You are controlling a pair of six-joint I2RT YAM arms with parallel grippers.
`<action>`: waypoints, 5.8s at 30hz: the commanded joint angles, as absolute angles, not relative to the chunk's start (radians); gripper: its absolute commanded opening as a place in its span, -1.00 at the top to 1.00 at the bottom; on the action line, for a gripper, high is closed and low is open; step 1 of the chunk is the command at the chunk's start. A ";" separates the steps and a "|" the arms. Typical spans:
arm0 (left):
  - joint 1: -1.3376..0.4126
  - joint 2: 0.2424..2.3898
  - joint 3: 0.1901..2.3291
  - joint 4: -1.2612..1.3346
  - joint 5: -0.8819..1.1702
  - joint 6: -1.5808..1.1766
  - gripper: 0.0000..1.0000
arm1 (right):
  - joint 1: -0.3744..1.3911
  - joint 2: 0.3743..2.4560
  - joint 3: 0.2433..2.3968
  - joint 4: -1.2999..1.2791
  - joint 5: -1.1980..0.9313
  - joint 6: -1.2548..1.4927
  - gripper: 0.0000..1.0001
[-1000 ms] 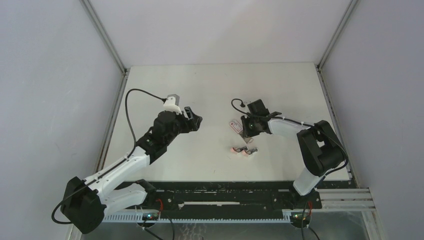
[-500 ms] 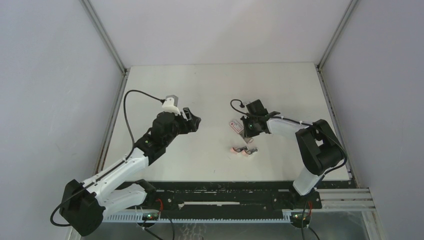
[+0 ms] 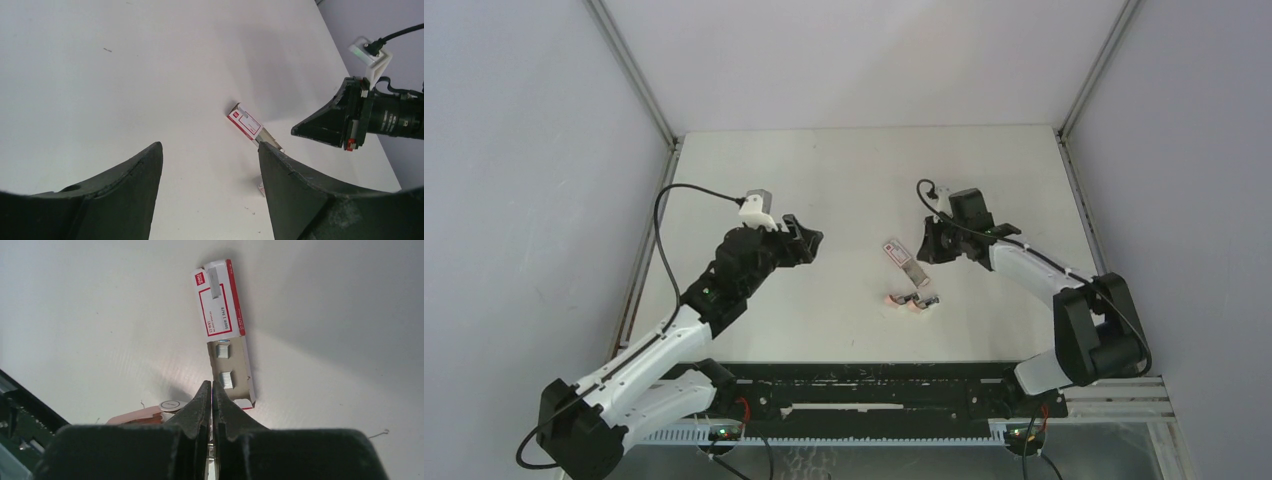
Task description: Load the staples into the stapler
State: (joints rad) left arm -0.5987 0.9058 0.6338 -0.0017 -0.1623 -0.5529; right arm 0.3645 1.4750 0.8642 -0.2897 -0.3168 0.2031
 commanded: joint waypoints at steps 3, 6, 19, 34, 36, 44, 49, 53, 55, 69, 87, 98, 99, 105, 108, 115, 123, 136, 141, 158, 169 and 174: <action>-0.594 0.880 0.618 0.082 -0.023 -0.502 -0.49 | 0.313 1.381 0.829 -0.229 -0.486 0.256 1.00; -0.597 0.893 0.626 0.090 0.016 -0.505 -0.48 | 0.316 1.365 0.825 -0.251 -0.409 0.255 1.00; -0.600 0.880 0.669 -0.059 -0.063 -0.532 -0.49 | 0.449 1.432 0.864 -0.334 -0.126 0.211 0.27; -0.598 0.792 0.355 0.281 -0.227 -0.389 -0.49 | 0.547 1.592 1.007 -0.386 0.053 0.262 0.40; -0.598 0.803 0.348 0.288 -0.229 -0.376 -0.49 | 0.552 1.611 1.020 -0.394 0.072 0.263 0.41; -0.598 0.810 0.339 0.297 -0.203 -0.372 -0.49 | 0.582 1.676 1.042 -0.396 0.110 0.269 0.41; -0.598 0.798 0.336 0.291 -0.206 -0.373 -0.49 | 0.584 1.692 1.047 -0.378 0.107 0.277 0.36; -0.598 0.798 0.336 0.292 -0.205 -0.373 -0.50 | 0.584 1.698 1.058 -0.372 0.106 0.281 0.35; -0.598 0.799 0.335 0.291 -0.205 -0.371 -0.49 | 0.584 1.701 1.060 -0.366 0.105 0.282 0.35; -0.599 0.796 0.333 0.287 -0.208 -0.367 -0.49 | 0.584 1.745 1.068 -0.351 0.097 0.285 0.40; -0.598 0.811 0.331 0.287 -0.209 -0.364 -0.49 | 0.587 1.757 1.068 -0.344 0.097 0.284 0.67; -0.598 0.807 0.326 0.300 -0.207 -0.378 -0.49 | 0.570 1.626 1.068 -0.362 0.006 0.282 0.81; -0.598 0.805 0.324 0.303 -0.205 -0.380 -0.49 | 0.567 1.618 1.068 -0.365 -0.011 0.280 0.81; -0.599 0.810 0.319 0.314 -0.196 -0.386 -0.49 | 0.576 1.606 1.068 -0.341 -0.083 0.292 0.83; -0.598 0.811 0.319 0.315 -0.194 -0.386 -0.49 | 0.584 1.629 1.077 -0.360 -0.017 0.279 0.78; -0.598 0.811 0.317 0.315 -0.193 -0.385 -0.49 | 0.589 1.697 1.078 -0.382 0.067 0.252 0.55; -0.598 0.814 0.316 0.314 -0.198 -0.384 -0.49 | 0.599 1.747 1.106 -0.374 0.095 0.242 0.40; -0.598 0.816 0.317 0.311 -0.200 -0.379 -0.49 | 0.604 1.785 1.137 -0.417 0.147 0.258 0.57; -0.599 0.816 0.318 0.310 -0.202 -0.379 -0.50 | 0.606 1.792 1.137 -0.411 0.143 0.261 0.73; -0.598 0.793 0.313 0.304 -0.207 -0.380 -0.49 | 0.603 1.628 1.137 -0.422 0.009 0.289 0.94; -0.598 0.741 0.296 0.298 -0.223 -0.389 -0.50 | 0.670 1.716 1.137 -0.212 -0.297 0.425 0.92; -0.599 0.688 0.274 0.299 -0.250 -0.387 -0.49 | 0.704 1.799 1.137 -0.106 -0.381 0.476 0.93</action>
State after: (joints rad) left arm -0.5995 0.7319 0.3031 0.2668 -0.2142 -0.3904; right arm 0.6796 1.7512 1.1042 -0.2432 -0.2710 0.4023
